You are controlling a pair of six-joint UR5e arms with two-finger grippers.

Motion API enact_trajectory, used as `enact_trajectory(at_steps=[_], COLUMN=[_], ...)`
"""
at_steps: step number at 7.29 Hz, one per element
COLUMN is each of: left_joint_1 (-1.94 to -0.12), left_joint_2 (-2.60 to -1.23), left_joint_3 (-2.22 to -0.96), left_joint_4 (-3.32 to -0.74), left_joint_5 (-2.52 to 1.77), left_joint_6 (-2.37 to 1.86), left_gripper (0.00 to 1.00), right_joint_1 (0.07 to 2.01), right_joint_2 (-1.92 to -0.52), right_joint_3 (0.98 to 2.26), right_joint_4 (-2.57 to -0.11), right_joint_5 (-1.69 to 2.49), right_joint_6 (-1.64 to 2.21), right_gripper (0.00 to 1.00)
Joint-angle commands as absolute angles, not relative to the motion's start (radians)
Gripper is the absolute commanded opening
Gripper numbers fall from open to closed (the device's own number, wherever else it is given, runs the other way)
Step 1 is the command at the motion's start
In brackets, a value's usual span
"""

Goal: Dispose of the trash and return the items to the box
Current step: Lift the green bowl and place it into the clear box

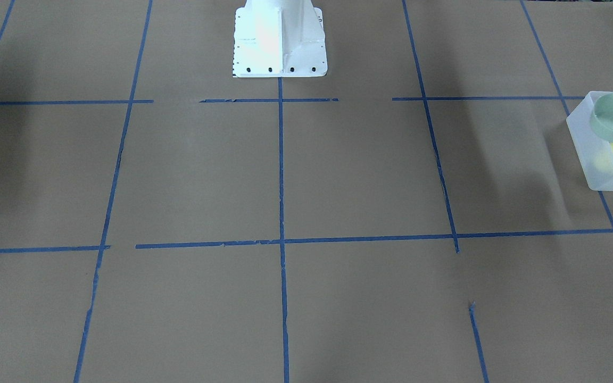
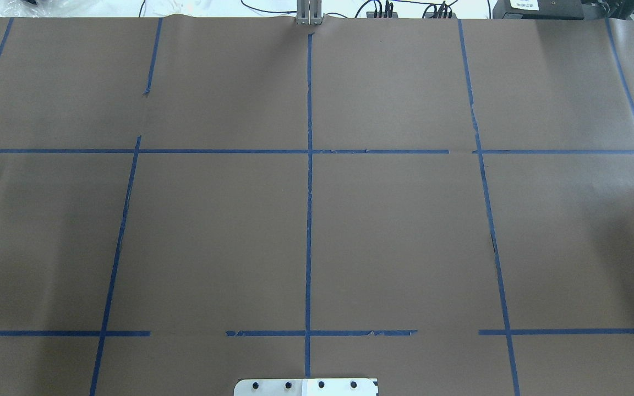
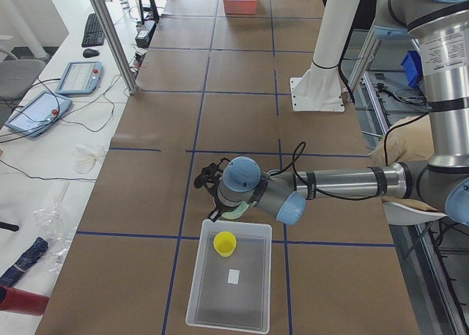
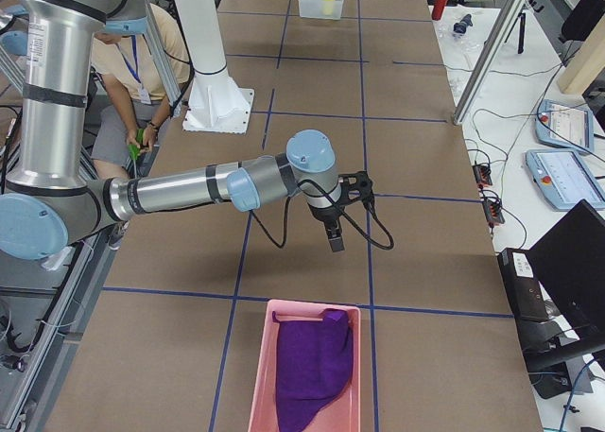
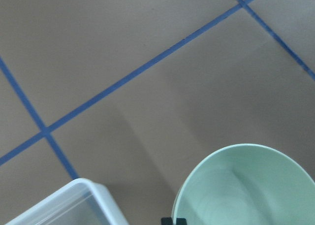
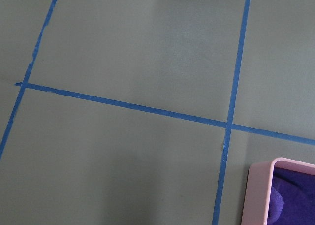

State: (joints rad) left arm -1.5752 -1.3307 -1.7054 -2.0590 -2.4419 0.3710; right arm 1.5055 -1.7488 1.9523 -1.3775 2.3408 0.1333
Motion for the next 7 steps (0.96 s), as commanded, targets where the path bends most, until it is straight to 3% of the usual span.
enact_trajectory(at_steps=[1,4,7], left_joint_1=[-1.675,-1.675,-1.675], left_joint_2=[-1.353,-1.355,-1.341], left_joint_3=[-1.598,-1.415,-1.391], left_joint_4=[-2.008,-2.161,-2.215], left_joint_5=[-2.434,-2.436,-2.36], left_joint_6=[0.57,0.624,0.615], left_gripper=[0.0,0.0,0.0], right_joint_1=[1.505,1.506,1.505], right_joint_2=[-1.749,-1.749,-1.749], right_joint_3=[1.95,1.948,1.948], right_joint_4=[-1.378,-1.376,-1.376], right_joint_5=[2.341,2.341,2.341], right_joint_6=[0.127,0.118,0.117], right_gripper=[1.0,1.0,1.0])
